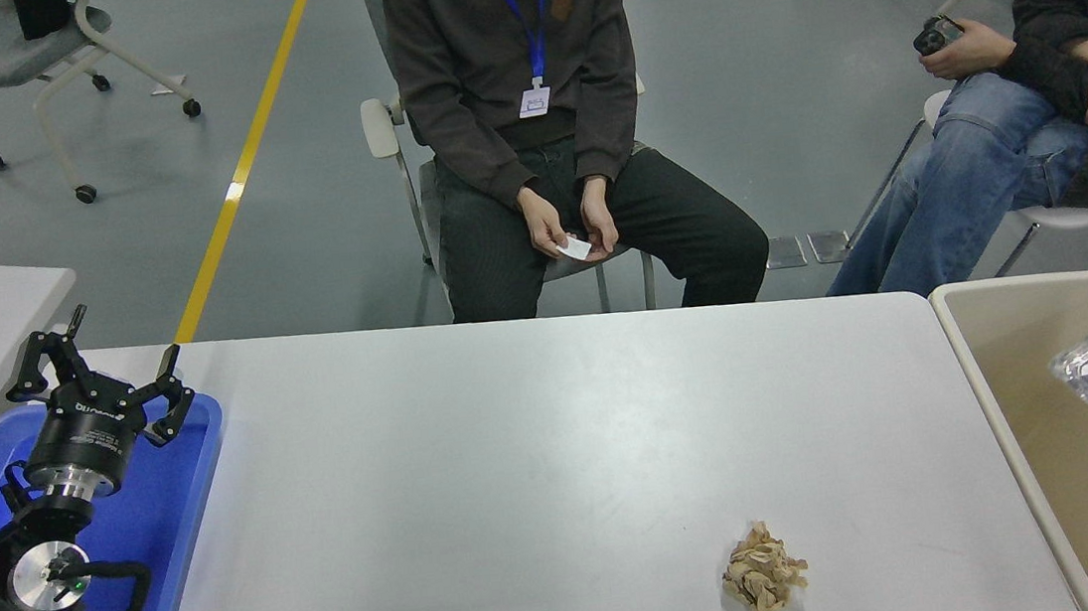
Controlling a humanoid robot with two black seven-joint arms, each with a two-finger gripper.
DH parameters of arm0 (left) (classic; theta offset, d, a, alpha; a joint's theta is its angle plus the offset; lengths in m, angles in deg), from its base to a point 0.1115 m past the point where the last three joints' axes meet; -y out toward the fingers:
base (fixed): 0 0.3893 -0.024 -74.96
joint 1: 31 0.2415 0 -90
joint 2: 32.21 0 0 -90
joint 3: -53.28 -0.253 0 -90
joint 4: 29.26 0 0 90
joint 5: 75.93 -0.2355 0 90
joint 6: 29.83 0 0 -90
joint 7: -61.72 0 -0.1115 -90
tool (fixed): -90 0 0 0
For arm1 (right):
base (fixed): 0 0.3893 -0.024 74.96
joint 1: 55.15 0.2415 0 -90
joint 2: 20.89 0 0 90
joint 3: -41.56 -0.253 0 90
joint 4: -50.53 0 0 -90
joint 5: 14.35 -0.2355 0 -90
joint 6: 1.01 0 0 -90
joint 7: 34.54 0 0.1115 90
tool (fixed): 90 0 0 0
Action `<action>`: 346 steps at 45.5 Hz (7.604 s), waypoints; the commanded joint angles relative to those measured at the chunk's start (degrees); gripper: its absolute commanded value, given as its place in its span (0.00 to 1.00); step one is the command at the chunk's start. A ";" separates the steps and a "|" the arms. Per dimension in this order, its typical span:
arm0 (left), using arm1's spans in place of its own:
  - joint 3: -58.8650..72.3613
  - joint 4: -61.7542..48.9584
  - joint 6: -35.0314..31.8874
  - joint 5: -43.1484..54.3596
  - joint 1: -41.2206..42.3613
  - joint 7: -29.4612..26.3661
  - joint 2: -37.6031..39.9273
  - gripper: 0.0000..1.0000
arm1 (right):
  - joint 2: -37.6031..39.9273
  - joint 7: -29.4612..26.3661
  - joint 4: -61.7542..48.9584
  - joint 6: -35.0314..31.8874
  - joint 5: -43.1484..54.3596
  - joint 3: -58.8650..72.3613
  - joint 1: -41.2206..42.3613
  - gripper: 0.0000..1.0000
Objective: Clean the table surface
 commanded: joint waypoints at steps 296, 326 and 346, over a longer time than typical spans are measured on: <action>0.00 -0.05 -0.02 0.00 0.00 -0.01 0.00 1.00 | 12.36 10.85 62.31 -18.57 5.59 -42.08 -5.86 1.00; 0.00 0.04 -0.02 -0.09 0.00 0.08 0.00 1.00 | 22.12 -17.01 86.75 -22.26 10.08 -35.40 -4.45 1.00; 0.00 0.04 -0.02 0.00 0.00 0.08 0.00 1.00 | 18.70 -30.73 91.67 -19.54 10.17 -28.72 -2.35 1.00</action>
